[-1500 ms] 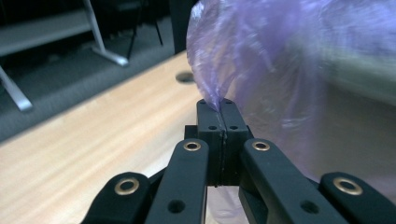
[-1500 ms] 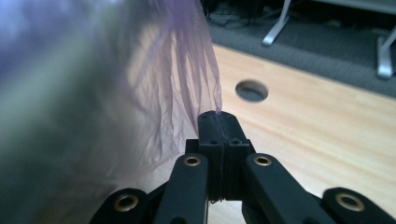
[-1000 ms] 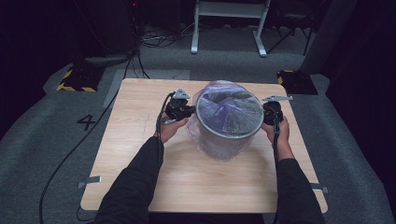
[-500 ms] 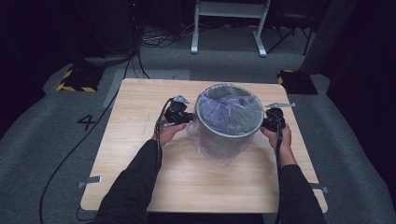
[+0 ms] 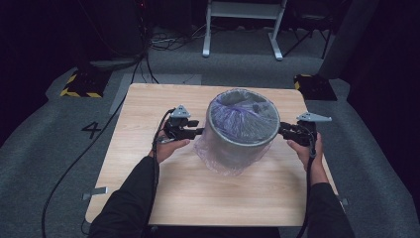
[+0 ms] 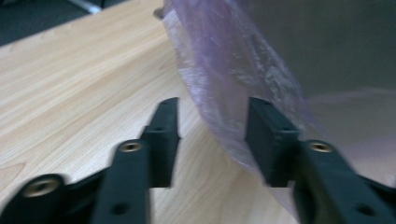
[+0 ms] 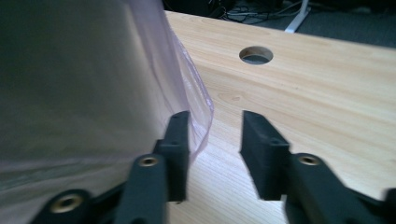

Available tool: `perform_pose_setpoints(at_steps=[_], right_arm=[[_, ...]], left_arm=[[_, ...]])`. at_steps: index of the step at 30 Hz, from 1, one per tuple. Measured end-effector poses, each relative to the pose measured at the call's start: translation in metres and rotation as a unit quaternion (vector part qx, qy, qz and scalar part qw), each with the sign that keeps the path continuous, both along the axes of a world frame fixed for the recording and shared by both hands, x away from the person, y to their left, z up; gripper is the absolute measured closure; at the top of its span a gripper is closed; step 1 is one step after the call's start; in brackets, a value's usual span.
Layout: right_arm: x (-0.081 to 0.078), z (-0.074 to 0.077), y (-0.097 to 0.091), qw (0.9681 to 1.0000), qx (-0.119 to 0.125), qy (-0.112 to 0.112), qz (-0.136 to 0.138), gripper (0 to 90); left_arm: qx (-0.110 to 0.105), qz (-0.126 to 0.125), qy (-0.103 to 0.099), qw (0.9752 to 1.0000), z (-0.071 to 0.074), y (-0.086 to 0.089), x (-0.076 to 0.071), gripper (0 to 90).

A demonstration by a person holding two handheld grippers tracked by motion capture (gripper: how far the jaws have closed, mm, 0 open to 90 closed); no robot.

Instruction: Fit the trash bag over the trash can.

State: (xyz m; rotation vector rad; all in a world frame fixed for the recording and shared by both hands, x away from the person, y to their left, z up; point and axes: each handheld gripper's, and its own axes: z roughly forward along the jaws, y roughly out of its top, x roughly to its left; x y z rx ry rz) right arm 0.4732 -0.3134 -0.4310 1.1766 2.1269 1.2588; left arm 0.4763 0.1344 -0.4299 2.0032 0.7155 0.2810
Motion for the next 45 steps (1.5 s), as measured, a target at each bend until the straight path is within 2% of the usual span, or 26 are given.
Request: perform_pose_setpoints(at_steps=[4,6,13,15,17,21,23,26,29,32,34,38,41,45], right_arm=[[-0.011,0.011,-0.003,0.9995,-0.015,-0.011,0.025,47.1],[-0.017,0.016,-0.005,0.9990,-0.014,-0.021,0.037,43.5],[-0.039,0.026,0.000,0.9955,-0.020,-0.043,0.082,27.9],[-0.047,0.026,0.004,0.9937,-0.019,-0.049,0.099,22.7],[-0.057,0.027,0.010,0.9906,-0.017,-0.057,0.123,21.9],[-0.067,0.027,0.022,0.9878,-0.015,-0.065,0.140,21.2],[-0.070,0.026,0.028,0.9866,-0.013,-0.067,0.148,23.9],[-0.073,0.023,0.035,0.9855,-0.017,-0.073,0.152,35.4],[-0.076,0.020,0.038,0.9833,-0.009,-0.073,0.167,52.3],[-0.079,0.015,0.039,0.9835,-0.016,-0.085,0.159,69.1],[-0.080,0.012,0.037,0.9824,-0.004,-0.085,0.166,77.0],[-0.081,0.009,0.036,0.9832,-0.002,-0.091,0.158,89.6],[-0.081,0.006,0.035,0.9833,0.001,-0.089,0.158,90.0],[-0.080,0.000,0.033,0.9854,-0.006,-0.075,0.153,90.0]], left_arm=[[-0.021,-0.007,-0.009,0.9997,0.006,0.009,-0.012,37.8],[-0.030,-0.021,-0.008,0.9993,0.007,0.010,-0.016,34.2],[-0.024,-0.064,-0.006,0.9977,0.005,-0.003,-0.035,21.1],[-0.024,-0.071,-0.009,0.9972,0.005,-0.007,-0.039,19.4],[-0.024,-0.078,-0.009,0.9967,0.005,-0.010,-0.041,18.7],[-0.008,-0.082,-0.018,0.9964,0.005,-0.019,-0.043,23.1],[-0.007,-0.086,-0.017,0.9961,0.005,-0.023,-0.043,28.2],[0.003,-0.087,-0.023,0.9959,0.003,-0.030,-0.043,36.6],[0.014,-0.092,-0.027,0.9953,0.002,-0.035,-0.043,51.0],[0.026,-0.087,-0.032,0.9953,-0.001,-0.037,-0.043,64.4],[0.026,-0.087,-0.033,0.9953,-0.002,-0.037,-0.043,74.1],[0.026,-0.088,-0.034,0.9952,-0.005,-0.036,-0.042,86.9],[0.028,-0.092,-0.030,0.9949,-0.007,-0.037,-0.042,89.8],[0.040,-0.094,-0.025,0.9944,-0.012,-0.038,-0.043,90.0]])
